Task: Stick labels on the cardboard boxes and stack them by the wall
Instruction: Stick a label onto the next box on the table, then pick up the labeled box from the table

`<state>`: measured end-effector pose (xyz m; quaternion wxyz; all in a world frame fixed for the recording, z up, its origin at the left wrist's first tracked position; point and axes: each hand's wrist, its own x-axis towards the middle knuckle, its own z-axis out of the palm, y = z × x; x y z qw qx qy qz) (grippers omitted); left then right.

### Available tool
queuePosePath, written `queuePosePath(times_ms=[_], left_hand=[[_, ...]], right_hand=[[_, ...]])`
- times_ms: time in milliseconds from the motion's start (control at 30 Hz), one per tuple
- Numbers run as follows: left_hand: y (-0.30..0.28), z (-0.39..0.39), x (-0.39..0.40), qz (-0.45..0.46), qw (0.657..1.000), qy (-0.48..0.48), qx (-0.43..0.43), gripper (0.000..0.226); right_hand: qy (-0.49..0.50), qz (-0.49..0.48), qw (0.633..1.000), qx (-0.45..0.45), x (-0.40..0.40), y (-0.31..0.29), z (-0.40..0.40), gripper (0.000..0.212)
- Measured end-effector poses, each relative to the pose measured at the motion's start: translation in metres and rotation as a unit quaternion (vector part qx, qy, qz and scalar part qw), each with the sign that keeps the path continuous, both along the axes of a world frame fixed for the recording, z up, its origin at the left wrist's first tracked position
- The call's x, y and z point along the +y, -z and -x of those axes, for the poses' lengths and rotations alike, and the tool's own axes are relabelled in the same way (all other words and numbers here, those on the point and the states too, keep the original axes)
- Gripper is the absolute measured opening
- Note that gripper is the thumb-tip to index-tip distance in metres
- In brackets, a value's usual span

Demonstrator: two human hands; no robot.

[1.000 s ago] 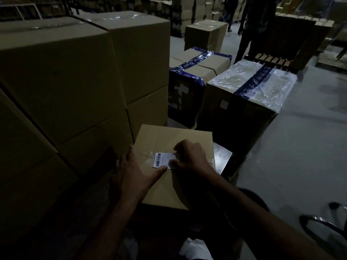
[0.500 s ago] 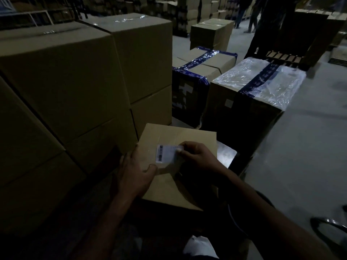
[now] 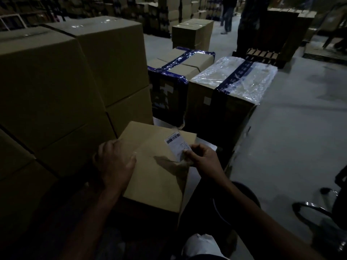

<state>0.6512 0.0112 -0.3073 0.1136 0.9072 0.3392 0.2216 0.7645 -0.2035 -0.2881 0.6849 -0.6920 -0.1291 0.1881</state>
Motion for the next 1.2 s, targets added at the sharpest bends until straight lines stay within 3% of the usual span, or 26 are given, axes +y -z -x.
queuePosePath(times_ms=[267,433,533,667,800,1000,1100,1200], left_hand=[[-0.004,-0.05,-0.128,0.045,0.97,0.22,-0.092,0.055],[0.015,-0.091,-0.208,0.047,0.939,0.332,-0.075,0.057],[0.04,-0.11,-0.243,0.088,0.938,0.333,-0.034,0.062],[0.089,-0.129,-0.274,0.164,0.931,0.317,0.079,0.068],[0.124,-0.14,-0.299,0.178,0.916,0.315,0.173,0.073],[0.137,-0.164,-0.324,0.181,0.916,0.301,0.195,0.07],[0.138,-0.169,-0.329,0.184,0.922,0.289,0.179,0.069],[0.137,-0.167,-0.328,0.187,0.932,0.265,0.16,0.067]], right_hand=[[0.113,0.02,0.99,0.076,-0.065,0.027,-0.025,0.016],[0.172,0.034,0.977,0.124,-0.118,0.04,-0.044,0.018],[0.203,0.056,0.965,0.159,-0.158,0.053,-0.055,0.014],[0.215,0.143,0.947,0.19,-0.205,0.091,-0.072,0.026],[0.189,0.224,0.928,0.23,-0.241,0.134,-0.089,0.031],[0.147,0.253,0.927,0.236,-0.26,0.171,-0.122,0.031],[0.144,0.259,0.917,0.267,-0.266,0.195,-0.136,0.015],[0.148,0.294,0.895,0.302,-0.278,0.241,-0.144,0.067]])
